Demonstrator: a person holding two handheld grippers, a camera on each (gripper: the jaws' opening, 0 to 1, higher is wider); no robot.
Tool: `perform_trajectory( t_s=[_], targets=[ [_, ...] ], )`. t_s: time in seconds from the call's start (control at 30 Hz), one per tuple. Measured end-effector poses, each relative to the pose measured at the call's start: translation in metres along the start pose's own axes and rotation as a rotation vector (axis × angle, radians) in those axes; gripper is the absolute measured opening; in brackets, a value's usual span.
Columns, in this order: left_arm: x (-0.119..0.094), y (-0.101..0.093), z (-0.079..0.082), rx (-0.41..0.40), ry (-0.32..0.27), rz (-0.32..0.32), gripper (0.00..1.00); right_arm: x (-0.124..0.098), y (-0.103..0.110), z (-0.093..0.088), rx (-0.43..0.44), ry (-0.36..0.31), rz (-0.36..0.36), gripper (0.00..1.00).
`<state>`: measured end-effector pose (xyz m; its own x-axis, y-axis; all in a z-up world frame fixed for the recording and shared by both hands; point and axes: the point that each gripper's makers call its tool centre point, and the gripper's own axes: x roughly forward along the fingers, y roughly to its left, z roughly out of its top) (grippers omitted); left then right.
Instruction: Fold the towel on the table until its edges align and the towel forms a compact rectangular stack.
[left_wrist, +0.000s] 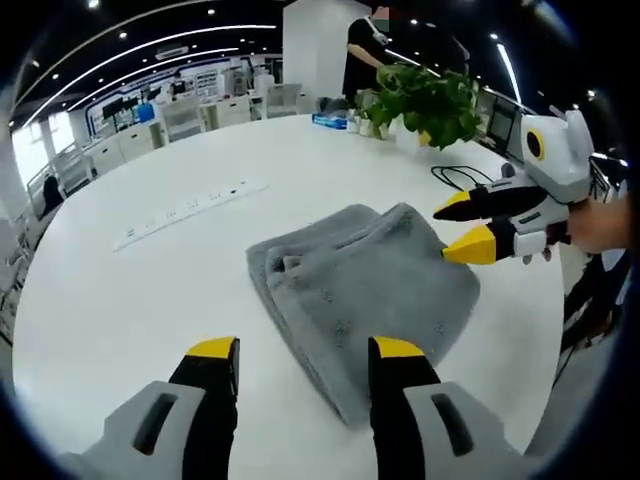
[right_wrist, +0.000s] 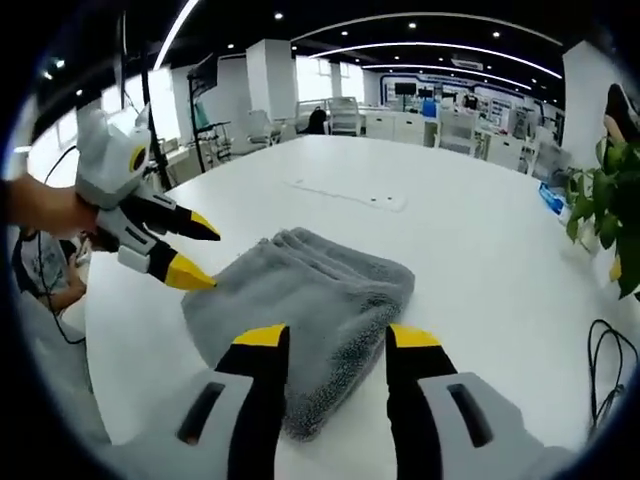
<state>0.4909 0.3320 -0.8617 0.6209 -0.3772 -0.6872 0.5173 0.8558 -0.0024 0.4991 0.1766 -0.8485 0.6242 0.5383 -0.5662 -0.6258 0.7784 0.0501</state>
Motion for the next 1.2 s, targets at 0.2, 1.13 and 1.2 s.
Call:
perform_trajectory(
  t_s=[0.2, 1.13, 1.2],
  targets=[
    [-0.015, -0.009, 0.003, 0.018, -0.035, -0.008, 0.65, -0.011, 0.014, -0.002, -0.032, -0.008, 0.02, 0.51],
    [-0.083, -0.049, -0.004, 0.099, -0.139, 0.039, 0.92, -0.075, 0.046, -0.02, 0.01, -0.078, 0.003, 0.81],
    [-0.088, -0.05, -0.006, 0.098, -0.143, 0.045, 0.92, -0.079, 0.048, -0.02, 0.015, -0.086, 0.006, 0.81]
  ],
)
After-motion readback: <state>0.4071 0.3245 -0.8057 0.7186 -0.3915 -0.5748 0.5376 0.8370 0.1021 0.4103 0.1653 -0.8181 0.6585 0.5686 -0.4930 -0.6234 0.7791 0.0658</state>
